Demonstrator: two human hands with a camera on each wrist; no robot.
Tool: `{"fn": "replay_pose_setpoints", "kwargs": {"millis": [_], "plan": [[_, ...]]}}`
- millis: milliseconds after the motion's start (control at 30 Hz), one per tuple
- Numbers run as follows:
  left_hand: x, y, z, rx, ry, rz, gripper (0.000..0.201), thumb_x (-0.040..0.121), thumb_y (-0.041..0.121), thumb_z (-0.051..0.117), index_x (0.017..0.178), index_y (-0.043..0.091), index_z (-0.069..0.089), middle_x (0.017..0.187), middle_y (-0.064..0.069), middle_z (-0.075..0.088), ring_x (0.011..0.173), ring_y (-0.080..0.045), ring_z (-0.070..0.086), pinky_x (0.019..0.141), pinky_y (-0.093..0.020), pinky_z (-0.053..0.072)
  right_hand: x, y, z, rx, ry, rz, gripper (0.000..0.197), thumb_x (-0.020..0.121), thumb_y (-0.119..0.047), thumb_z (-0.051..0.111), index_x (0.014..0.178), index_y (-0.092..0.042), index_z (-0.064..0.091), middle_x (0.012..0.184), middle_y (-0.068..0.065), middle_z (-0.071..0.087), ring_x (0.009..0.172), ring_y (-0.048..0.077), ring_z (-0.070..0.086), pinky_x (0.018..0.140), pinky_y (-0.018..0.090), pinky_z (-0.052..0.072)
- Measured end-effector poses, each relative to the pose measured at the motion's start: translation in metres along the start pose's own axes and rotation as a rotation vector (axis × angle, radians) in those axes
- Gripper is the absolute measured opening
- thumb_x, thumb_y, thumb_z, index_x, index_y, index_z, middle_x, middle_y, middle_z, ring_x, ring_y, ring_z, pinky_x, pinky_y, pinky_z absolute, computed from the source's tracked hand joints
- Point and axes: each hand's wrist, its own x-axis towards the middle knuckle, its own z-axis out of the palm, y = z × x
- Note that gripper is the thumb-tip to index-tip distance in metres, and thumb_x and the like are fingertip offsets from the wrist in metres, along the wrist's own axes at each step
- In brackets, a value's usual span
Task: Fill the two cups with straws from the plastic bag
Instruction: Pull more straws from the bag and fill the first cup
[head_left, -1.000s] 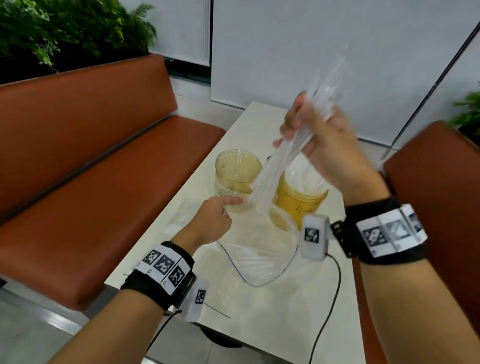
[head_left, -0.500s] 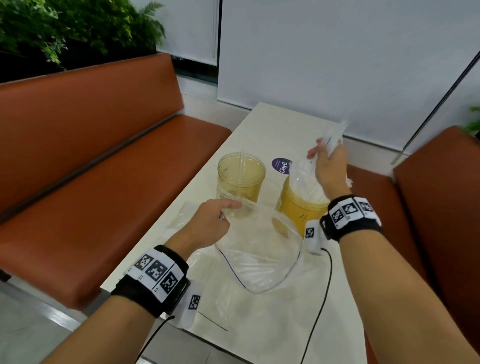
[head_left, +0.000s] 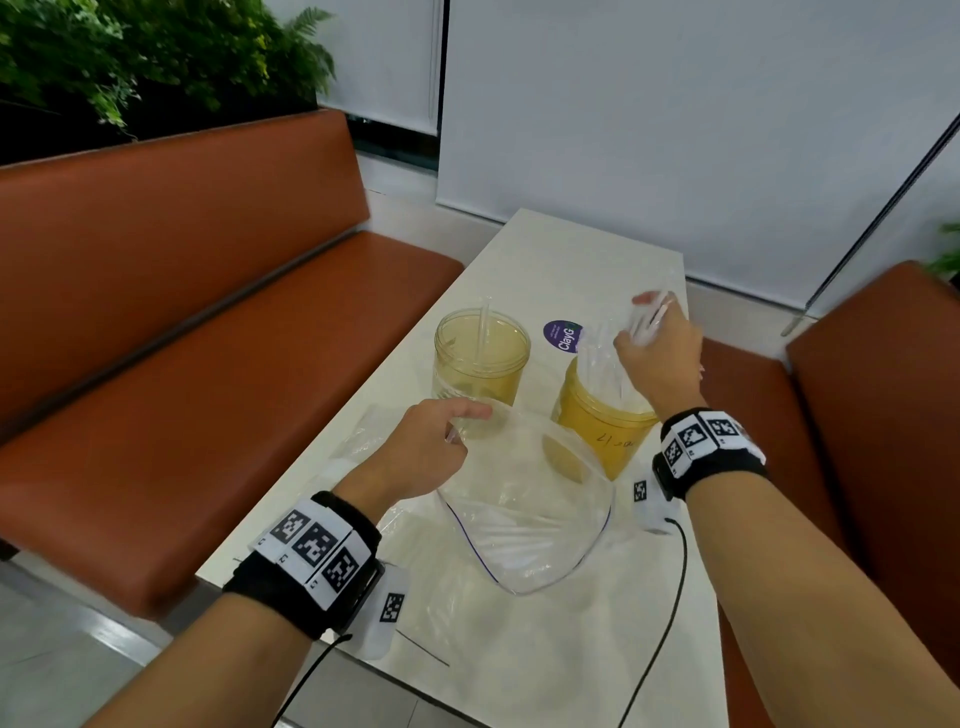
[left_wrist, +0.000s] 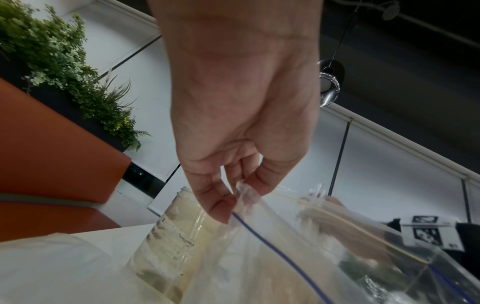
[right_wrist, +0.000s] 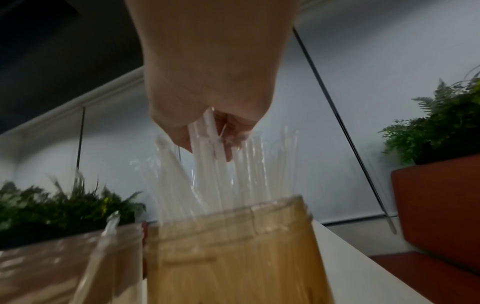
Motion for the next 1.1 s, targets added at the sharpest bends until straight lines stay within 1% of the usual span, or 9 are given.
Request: {"fn": "replay_pose_setpoints", "kwargs": {"millis": [200,333,467,567,667,767,867,967,1100], "plan": [[-0.001,0.004,-0.001,0.002,-0.001,-0.001,0.06,0.089,-0.008,0.047,0.135,0.029,0.062,0.107,-0.006,0.058,0.077,-0.021,0.054,0.061,-0.005,0.049,0.004,0.004,-0.007,0.107,0.077,-0.093,0.084,0.079,-0.02,0.083,0.149,-0.019,0.038,0.136,0.004,0.054,0.127,0.019,0.051,0.104,0.027,0.042],[-0.002,0.007,0.0,0.01,-0.008,-0.009,0.061,0.089,-0.009,0.047,0.136,0.028,0.062,0.106,-0.002,0.055,0.074,-0.021,0.054,0.06,-0.005,0.048,0.012,-0.011,-0.017,-0.122,0.127,-0.301,0.062,0.099,-0.021,0.057,0.156,-0.02,0.032,0.154,0.003,0.043,0.144,0.017,0.036,0.115,0.023,0.028],[-0.005,0.011,0.0,0.029,-0.009,-0.002,0.061,0.089,-0.009,0.046,0.136,0.026,0.062,0.115,-0.015,0.067,0.072,-0.018,0.054,0.06,-0.004,0.047,-0.001,0.001,0.0,-0.393,-0.192,-0.282,0.038,0.104,-0.02,0.044,0.136,-0.01,0.061,0.141,0.009,0.061,0.131,0.027,0.055,0.109,0.04,0.046],[-0.007,0.014,0.0,0.023,-0.012,-0.003,0.06,0.089,-0.009,0.047,0.136,0.026,0.062,0.126,-0.019,0.065,0.073,-0.018,0.055,0.059,-0.003,0.045,-0.006,-0.003,0.004,-0.406,-0.107,-0.246,0.033,0.101,-0.027,0.049,0.112,-0.009,0.075,0.116,0.01,0.074,0.11,0.03,0.065,0.092,0.04,0.053],[-0.007,0.016,-0.001,0.022,-0.02,0.001,0.06,0.09,-0.008,0.046,0.134,0.027,0.063,0.118,-0.022,0.066,0.071,-0.02,0.054,0.06,-0.01,0.049,0.018,-0.014,0.005,-0.344,0.008,-0.278,0.037,0.103,-0.029,0.047,0.129,-0.011,0.066,0.141,0.01,0.056,0.135,0.027,0.047,0.108,0.042,0.042],[-0.006,0.021,0.0,0.035,-0.027,-0.005,0.058,0.091,-0.008,0.045,0.133,0.028,0.063,0.095,-0.013,0.059,0.067,-0.023,0.05,0.056,-0.017,0.046,0.052,-0.019,0.004,-0.373,-0.222,-0.129,0.044,0.108,-0.029,0.037,0.139,-0.003,0.054,0.152,0.018,0.046,0.144,0.033,0.038,0.116,0.043,0.034],[-0.007,0.024,-0.002,0.038,-0.026,-0.005,0.057,0.091,-0.007,0.045,0.134,0.027,0.063,0.092,-0.011,0.056,0.066,-0.024,0.05,0.059,-0.02,0.046,0.052,-0.015,0.008,-0.483,-0.526,-0.045,0.045,0.108,-0.025,0.03,0.081,-0.006,0.061,0.107,0.026,0.065,0.104,0.04,0.062,0.081,0.037,0.043],[-0.009,0.024,-0.002,0.032,-0.01,0.005,0.06,0.086,-0.009,0.048,0.132,0.027,0.064,0.09,-0.009,0.06,0.07,-0.021,0.055,0.058,-0.012,0.045,0.029,-0.007,0.012,-0.667,-0.64,-0.056,0.043,0.11,-0.028,0.025,0.12,-0.005,0.059,0.129,0.023,0.062,0.116,0.038,0.058,0.098,0.042,0.039],[-0.016,0.028,-0.004,0.037,-0.047,0.021,0.069,0.079,-0.013,0.054,0.137,0.025,0.061,0.092,-0.009,0.057,0.084,-0.017,0.055,0.054,-0.004,0.042,0.02,-0.036,-0.01,-0.499,-0.277,-0.202,0.041,0.105,-0.036,0.044,0.134,-0.011,0.061,0.134,0.014,0.062,0.121,0.035,0.058,0.109,0.046,0.039]]}}
